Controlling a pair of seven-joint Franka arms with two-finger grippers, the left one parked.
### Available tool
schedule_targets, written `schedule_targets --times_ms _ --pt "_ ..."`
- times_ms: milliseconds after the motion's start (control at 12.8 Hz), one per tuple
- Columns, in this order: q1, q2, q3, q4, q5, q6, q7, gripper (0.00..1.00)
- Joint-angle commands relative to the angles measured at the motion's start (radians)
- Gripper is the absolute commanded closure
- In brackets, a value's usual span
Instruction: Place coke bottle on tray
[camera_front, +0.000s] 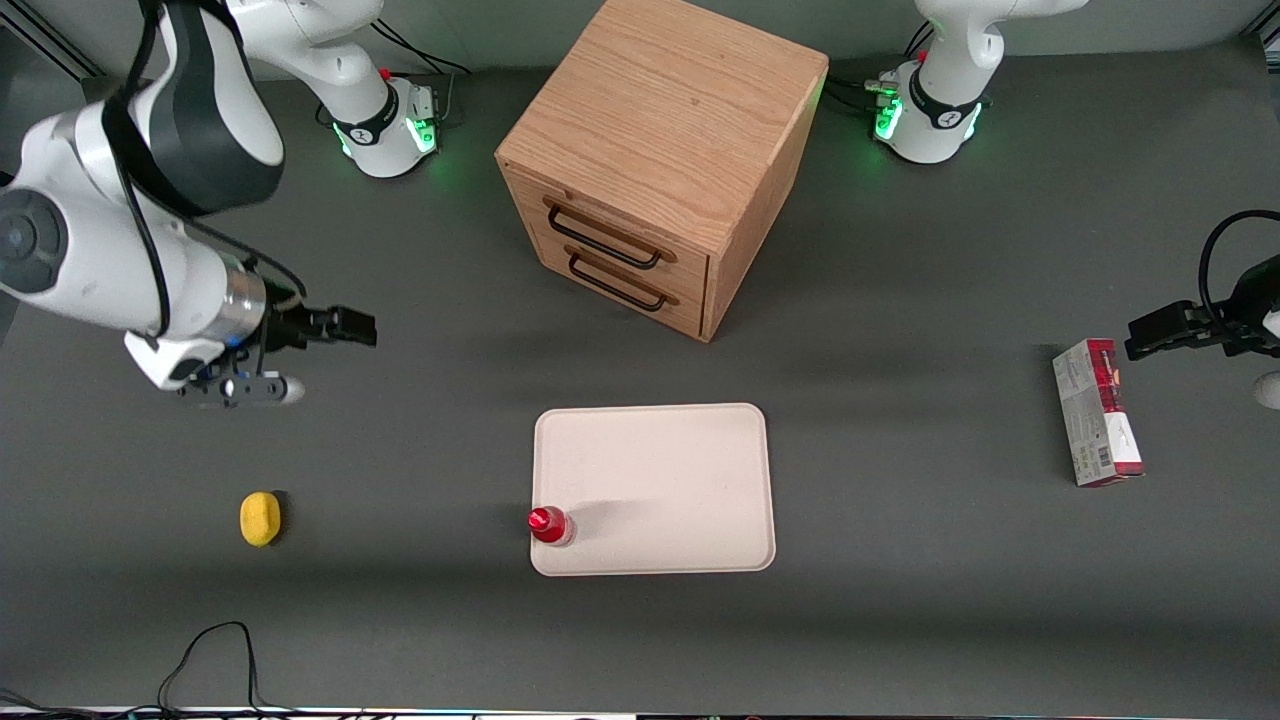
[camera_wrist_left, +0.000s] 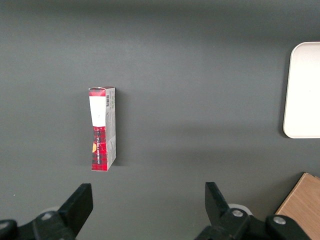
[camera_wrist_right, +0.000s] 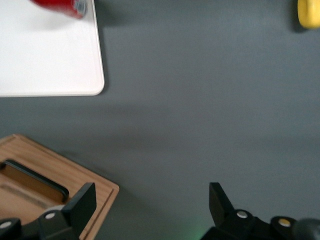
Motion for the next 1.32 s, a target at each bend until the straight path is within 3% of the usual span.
schedule_targets --times_ms 0,156,468,779,1247 --pt "0.014 -0.189 -0.012 -0.200 -0.043 0.045 -0.053 0.00" --pt "0.014 -0.282 -0.042 -0.270 -0.048 0.036 -0.076 0.00" --pt "-0.058 -0.287 -0.026 -0.209 -0.103 -0.049 -0.084 0.00" --pt "-0.331 -0.265 0.204 -0.155 -0.094 -0.093 -0.130 0.00" --pt "-0.274 -0.196 0.180 -0.067 -0.088 -0.136 -0.127 0.00"
